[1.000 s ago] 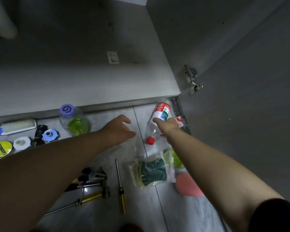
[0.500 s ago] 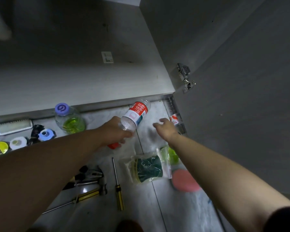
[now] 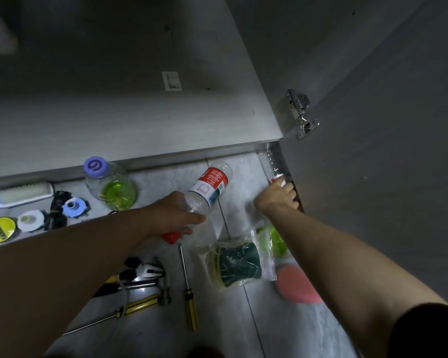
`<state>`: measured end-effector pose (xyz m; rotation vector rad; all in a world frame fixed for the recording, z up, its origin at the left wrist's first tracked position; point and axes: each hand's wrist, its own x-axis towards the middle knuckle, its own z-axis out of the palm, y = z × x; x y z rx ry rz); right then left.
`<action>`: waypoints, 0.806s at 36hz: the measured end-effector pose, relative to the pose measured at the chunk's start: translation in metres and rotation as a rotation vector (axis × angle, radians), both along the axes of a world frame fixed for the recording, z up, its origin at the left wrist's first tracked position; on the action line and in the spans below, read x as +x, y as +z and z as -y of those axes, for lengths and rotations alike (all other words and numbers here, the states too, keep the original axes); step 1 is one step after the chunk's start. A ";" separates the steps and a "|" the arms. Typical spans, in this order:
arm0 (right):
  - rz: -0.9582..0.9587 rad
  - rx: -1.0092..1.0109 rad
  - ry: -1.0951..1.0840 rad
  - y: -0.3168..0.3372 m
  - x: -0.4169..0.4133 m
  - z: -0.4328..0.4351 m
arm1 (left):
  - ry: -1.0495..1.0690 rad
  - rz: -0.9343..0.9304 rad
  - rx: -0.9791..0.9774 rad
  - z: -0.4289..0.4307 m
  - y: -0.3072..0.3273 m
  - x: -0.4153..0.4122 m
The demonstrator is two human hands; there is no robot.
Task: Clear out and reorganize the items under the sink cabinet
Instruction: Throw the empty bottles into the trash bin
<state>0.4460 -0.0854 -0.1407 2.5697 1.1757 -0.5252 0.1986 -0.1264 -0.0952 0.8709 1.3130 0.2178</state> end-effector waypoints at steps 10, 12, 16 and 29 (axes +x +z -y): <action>-0.042 0.128 0.097 0.006 -0.023 0.015 | 0.057 -0.015 -0.013 -0.003 -0.003 -0.006; -0.135 0.106 -0.021 0.007 -0.020 0.010 | 0.037 -0.044 -0.015 -0.003 -0.005 -0.009; -0.243 0.106 -0.126 0.002 -0.023 0.006 | 0.018 -0.064 -0.003 -0.003 -0.012 -0.013; -0.424 0.246 -0.187 0.059 -0.043 0.017 | -0.088 -0.063 0.040 -0.010 0.021 0.000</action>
